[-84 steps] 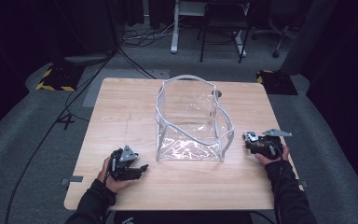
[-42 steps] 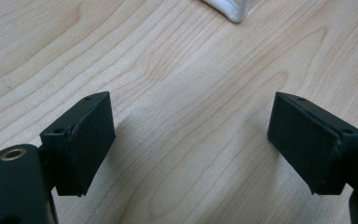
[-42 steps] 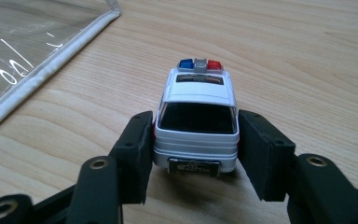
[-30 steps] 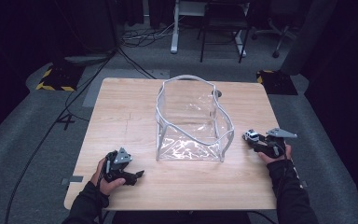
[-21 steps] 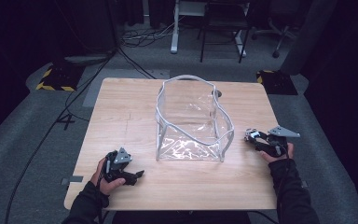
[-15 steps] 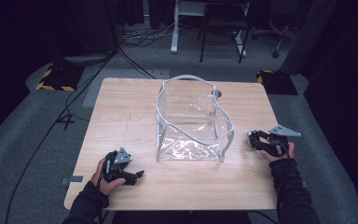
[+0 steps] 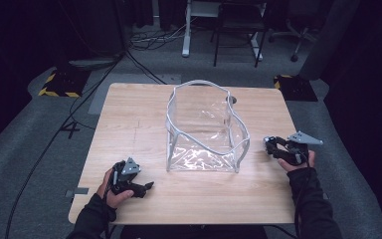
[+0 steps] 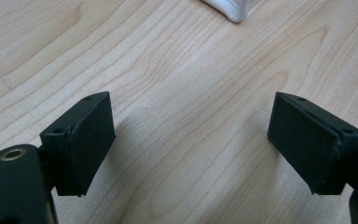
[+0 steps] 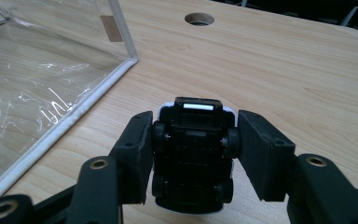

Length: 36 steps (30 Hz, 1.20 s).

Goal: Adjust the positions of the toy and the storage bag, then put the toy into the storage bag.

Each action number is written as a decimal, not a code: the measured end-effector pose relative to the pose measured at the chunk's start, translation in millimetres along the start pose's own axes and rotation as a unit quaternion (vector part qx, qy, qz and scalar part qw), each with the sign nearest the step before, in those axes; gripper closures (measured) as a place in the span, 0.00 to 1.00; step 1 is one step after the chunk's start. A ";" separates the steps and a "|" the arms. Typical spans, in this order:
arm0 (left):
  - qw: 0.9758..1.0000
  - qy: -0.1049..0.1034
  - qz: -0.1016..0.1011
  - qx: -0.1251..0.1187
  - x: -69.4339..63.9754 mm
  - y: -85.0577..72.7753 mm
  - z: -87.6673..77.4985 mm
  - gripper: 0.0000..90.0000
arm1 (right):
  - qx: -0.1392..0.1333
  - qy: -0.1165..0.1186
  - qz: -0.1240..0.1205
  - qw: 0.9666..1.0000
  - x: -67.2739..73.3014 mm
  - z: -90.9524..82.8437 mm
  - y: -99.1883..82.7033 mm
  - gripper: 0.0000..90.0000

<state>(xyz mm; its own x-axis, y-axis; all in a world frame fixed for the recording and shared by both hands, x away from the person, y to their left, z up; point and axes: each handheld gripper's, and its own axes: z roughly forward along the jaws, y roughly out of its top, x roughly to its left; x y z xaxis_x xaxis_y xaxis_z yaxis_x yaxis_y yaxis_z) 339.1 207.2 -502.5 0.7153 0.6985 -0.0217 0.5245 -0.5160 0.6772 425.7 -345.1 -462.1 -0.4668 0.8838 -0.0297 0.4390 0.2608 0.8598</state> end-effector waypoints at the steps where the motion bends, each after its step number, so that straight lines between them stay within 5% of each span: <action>1: 1.000 0.001 0.000 0.000 -0.1 -0.1 0.0 0.17 | 0.000 0.002 0.002 1.000 0.6 -0.1 0.7 0.53; 36: 1.000 0.008 -0.004 -0.004 -0.1 0.3 1.0 0.16 | -0.059 0.032 -0.036 0.997 9.9 -31.8 82.0 0.53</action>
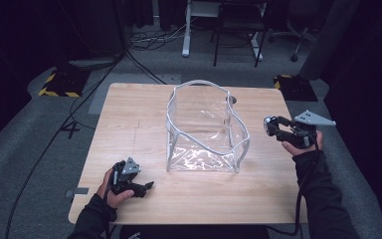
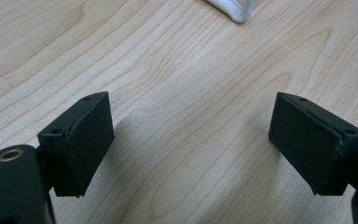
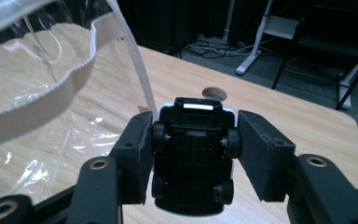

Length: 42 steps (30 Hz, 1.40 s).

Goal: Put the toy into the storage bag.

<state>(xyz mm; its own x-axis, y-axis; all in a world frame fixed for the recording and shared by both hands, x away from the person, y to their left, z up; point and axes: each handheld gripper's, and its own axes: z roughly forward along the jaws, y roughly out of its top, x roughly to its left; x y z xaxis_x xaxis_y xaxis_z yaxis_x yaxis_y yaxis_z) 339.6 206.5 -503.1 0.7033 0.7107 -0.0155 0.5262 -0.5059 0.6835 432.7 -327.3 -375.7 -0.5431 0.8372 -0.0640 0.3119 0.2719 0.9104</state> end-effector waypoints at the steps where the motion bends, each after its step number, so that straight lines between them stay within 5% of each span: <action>1: 1.000 0.000 -0.002 0.000 -0.2 -0.1 0.0 0.16 | -0.004 0.000 0.001 1.000 0.7 -0.2 2.9 0.53; 42: 1.000 -0.004 -0.006 0.001 -0.5 0.2 0.3 0.16 | -0.049 0.033 -0.036 0.998 22.5 -13.1 81.0 0.53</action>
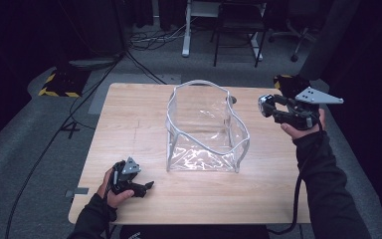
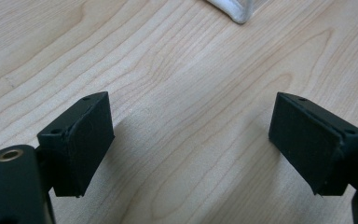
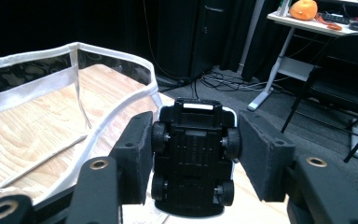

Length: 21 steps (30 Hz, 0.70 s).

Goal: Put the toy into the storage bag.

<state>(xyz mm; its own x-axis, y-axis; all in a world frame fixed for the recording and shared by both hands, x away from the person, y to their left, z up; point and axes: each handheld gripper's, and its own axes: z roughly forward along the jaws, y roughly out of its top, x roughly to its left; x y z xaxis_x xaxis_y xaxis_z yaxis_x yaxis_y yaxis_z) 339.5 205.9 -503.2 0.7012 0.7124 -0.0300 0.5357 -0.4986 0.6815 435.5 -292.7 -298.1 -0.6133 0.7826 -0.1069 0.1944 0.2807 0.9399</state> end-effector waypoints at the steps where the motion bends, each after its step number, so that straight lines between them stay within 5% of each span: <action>1: 1.000 0.000 0.000 0.000 0.0 0.0 0.0 0.16 | 0.000 0.000 -0.001 1.000 0.9 0.3 1.8 0.53; 21: 1.000 0.003 0.004 0.000 0.6 0.1 0.1 0.16 | -0.015 0.038 -0.021 0.999 25.2 12.2 26.4 0.53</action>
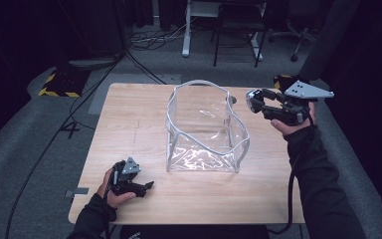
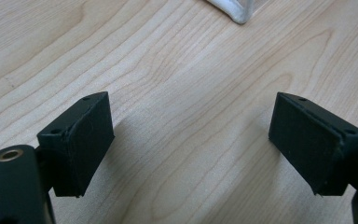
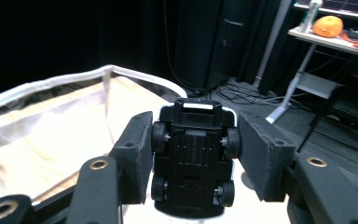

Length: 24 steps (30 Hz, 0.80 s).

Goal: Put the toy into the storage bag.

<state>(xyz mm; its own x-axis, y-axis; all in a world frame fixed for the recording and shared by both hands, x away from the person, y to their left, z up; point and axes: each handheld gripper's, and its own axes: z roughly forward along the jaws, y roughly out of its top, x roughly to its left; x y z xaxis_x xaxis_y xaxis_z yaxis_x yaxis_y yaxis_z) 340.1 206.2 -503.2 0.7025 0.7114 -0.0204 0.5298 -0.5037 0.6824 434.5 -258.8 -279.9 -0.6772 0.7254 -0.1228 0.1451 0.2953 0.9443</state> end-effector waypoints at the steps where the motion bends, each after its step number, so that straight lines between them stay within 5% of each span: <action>1: 1.000 -0.001 -0.003 0.000 -0.3 -0.1 0.1 0.16 | -0.001 0.002 -0.002 1.000 1.9 1.2 1.2 0.53; 24: 1.000 -0.001 -0.003 0.000 -0.3 -0.1 0.1 0.16 | 0.009 0.044 -0.024 0.999 32.3 25.1 14.1 0.53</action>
<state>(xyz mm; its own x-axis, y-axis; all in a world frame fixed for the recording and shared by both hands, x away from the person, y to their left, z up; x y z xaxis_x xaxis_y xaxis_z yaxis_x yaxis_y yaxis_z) 339.8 206.0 -503.4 0.7007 0.7130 -0.0265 0.5344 -0.4999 0.6816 432.8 -215.7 -278.1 -0.7447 0.6524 -0.1406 0.1226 0.3408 0.9321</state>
